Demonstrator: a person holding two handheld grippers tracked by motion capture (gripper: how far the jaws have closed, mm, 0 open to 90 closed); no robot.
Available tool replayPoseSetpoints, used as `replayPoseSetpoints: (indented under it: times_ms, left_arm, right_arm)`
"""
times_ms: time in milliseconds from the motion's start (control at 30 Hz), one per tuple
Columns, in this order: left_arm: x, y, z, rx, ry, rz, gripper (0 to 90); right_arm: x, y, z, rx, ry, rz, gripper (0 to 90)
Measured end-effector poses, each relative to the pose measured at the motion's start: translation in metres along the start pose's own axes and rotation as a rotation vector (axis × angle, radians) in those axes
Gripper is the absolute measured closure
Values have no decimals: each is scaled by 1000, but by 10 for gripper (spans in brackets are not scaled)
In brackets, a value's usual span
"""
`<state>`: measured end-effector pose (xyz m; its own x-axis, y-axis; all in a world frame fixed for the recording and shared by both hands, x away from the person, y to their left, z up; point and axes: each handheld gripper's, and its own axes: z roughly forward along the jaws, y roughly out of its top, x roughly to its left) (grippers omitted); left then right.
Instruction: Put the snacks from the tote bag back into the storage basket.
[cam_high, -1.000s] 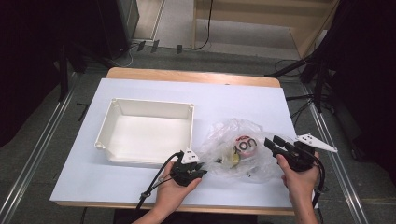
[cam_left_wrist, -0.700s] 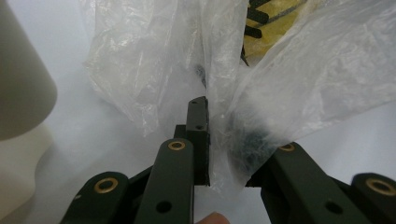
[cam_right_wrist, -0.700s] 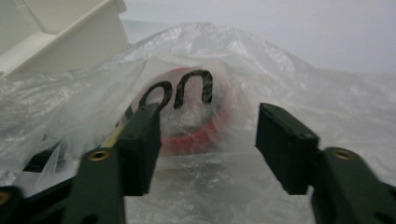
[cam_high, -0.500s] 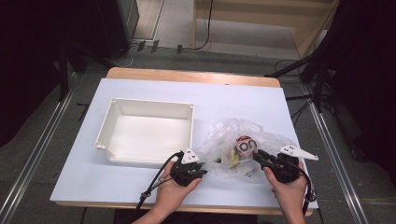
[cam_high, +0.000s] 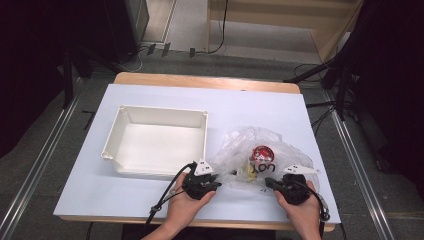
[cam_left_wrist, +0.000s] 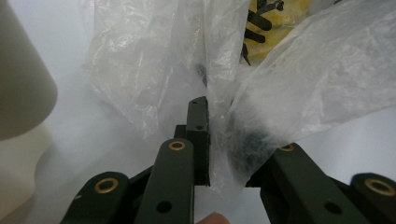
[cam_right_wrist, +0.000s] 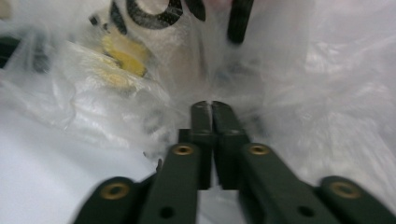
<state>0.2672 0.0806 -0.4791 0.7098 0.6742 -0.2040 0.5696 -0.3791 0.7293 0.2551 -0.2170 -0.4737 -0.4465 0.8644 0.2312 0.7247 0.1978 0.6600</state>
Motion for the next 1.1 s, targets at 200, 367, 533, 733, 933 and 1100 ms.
replayPoseSetpoints:
  times_ms: [200, 367, 533, 733, 933, 1100]
  left_arm:
    - [0, 0, 0, 0, 1, 2, 789]
    - [0, 0, 0, 2, -1, 4, 789]
    - [0, 0, 0, 4, -1, 3, 790]
    - [0, 0, 0, 1, 0, 3, 790]
    - [-1, 0, 0, -1, 1, 2, 789]
    - [0, 0, 0, 2, -1, 2, 789]
  right_arm:
    - [7, 5, -44, -242, 49, 2, 704]
    - [11, 21, -64, -420, -40, 5, 444]
    - [-7, 27, -41, -415, -86, 78, 435]
    - [-11, 29, -28, -388, -8, 66, 540]
    - [-4, 26, -25, -347, -1, 30, 813]
    - [-1, 24, -23, -301, 1, -7, 900]
